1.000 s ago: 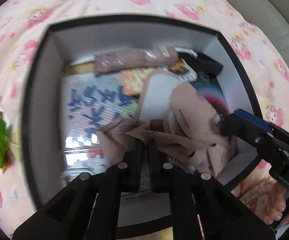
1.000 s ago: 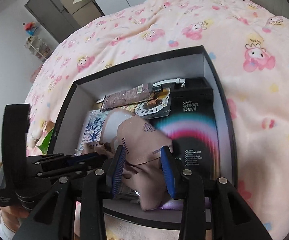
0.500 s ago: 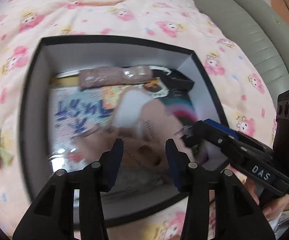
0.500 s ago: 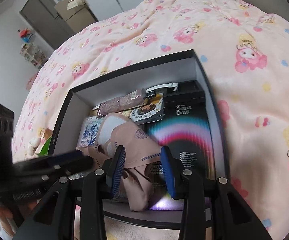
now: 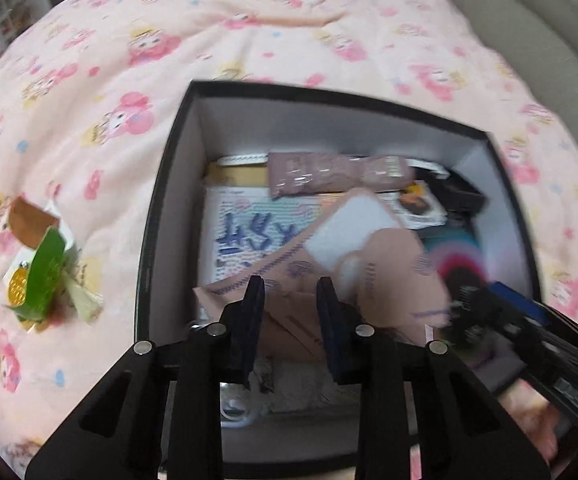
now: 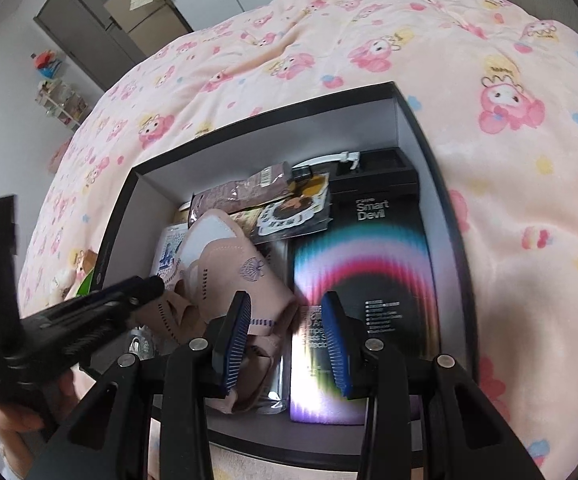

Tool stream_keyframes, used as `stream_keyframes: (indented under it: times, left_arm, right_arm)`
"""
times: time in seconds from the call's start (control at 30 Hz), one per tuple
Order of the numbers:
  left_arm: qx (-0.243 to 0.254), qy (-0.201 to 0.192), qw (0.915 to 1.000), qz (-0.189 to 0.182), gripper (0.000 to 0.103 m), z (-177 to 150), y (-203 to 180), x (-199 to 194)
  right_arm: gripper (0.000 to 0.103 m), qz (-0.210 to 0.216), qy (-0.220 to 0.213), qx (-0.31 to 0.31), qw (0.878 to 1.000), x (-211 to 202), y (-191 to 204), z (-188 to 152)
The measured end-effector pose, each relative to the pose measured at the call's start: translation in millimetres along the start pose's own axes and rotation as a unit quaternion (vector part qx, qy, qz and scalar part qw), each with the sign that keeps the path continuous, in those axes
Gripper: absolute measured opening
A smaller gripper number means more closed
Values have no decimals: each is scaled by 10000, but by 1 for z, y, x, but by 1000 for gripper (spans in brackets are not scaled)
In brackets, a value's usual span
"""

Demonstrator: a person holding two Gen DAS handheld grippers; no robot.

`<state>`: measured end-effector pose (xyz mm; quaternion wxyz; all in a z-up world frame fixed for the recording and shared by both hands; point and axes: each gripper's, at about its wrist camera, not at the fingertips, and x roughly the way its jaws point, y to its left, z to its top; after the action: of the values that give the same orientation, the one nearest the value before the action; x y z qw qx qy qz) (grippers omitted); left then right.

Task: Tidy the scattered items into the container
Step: 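Lower the mask into the box and open the left gripper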

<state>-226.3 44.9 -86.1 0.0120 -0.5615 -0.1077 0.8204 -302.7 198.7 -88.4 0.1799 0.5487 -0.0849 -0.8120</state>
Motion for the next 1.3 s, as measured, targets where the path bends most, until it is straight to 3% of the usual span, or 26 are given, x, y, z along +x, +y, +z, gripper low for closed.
stream_keyframes:
  times: [0.1,0.17,0.27,0.3,0.33,0.4,0.6,0.67,0.77,0.87,0.93,1.03,1.17,1.3]
  left_arm:
    - [538,267,9965,-587,28,-9,-15,0]
    - [809,512,9932,-665,28,-14,-19,6]
    - [746,490,9950,439,28,-8,-9,19]
    - [561,507,9954,596,27,-5,-1,20]
    - [310,531,9970,470,23,-1,8,19]
    - [150,483,9987,110,28,1,10,12]
    - [962,426,9923,-660,29,-11,-26,12]
    - [1003,424,9924,-565,29,-13,-32,19]
    - [635,689,9953,-241,29,-3,-24,36]
    - [471,657,9949,597,29,9,-14,39]
    - [379,575,9949,736,29,14,-7,35]
    - [199,424,9988,159,29,15,1,20]
    - [429,497,9968,-450,33,6,-6,15]
    - [336,787,9950,-522,33,-5,1,30]
  right_arm:
    - [33,-7,58,-138,9999,2,6,-3]
    - [33,-76,108,-211,9997,5,8,-4]
    - [33,-111,186,-236,9995,10,9,-5]
    - [33,-100,198,-236,9995,10,9,-4]
    - [33,-97,211,-229,9995,11,9,-4]
    - [33,-99,211,-206,9995,11,8,-3]
    - [33,-717,-337,-442,9959,-7,11,0]
    - [33,-624,-297,-430,9967,-7,10,0]
    - [33,-276,22,-272,9992,2,6,-1]
    - [33,-123,233,-222,9994,11,7,-3]
    - [33,-162,303,-319,9989,16,11,-5]
    - [33,-128,432,-479,9978,23,18,-6]
    - [33,171,747,-563,9955,35,24,-11]
    - [33,131,1050,-544,9929,51,26,-15]
